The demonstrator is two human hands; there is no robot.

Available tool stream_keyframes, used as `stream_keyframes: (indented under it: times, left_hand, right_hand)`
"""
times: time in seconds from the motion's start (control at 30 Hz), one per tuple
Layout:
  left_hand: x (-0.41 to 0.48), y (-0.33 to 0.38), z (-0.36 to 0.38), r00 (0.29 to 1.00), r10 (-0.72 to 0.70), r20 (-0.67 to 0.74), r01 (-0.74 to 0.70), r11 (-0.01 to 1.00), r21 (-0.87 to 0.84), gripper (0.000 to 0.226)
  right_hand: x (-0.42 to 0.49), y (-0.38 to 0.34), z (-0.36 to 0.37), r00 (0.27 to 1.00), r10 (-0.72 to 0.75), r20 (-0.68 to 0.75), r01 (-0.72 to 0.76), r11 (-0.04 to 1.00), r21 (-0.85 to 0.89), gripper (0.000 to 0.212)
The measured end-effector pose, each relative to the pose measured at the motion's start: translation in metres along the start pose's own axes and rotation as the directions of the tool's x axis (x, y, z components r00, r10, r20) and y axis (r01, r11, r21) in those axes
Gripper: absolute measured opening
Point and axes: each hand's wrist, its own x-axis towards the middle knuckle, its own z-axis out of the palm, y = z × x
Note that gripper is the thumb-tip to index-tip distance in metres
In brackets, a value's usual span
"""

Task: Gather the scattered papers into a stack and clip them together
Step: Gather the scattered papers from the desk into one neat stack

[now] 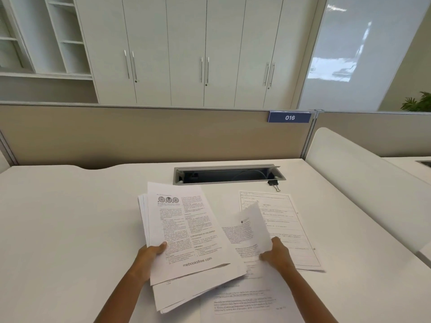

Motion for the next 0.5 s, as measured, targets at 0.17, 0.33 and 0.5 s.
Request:
stream_keyframes:
  times: [0.17,0.33,0.5]
  left_hand:
    - [-0.003,0.003,0.001,0.999,-0.01,0.04,0.01,1.0,0.01,0.038]
    - [-0.006,0.003,0.003,0.996,-0.015,0.084,0.011,0.999,0.041,0.039]
    - [-0.01,0.006,0.008,0.989,0.006,0.145,-0.015,0.998,0.063,0.031]
  right_hand:
    - [-0.006,-0.013,-0.034,0.951,-0.213,-0.226,0.232,0.971,0.062,0.017]
    - [-0.017,-0.041,-0.075,0.722,-0.303,-0.622,0.464,0.879,0.112,0.016]
    - [-0.015,-0.057,-0.1,0.705,-0.133,-0.697,0.542,0.735,0.407,0.023]
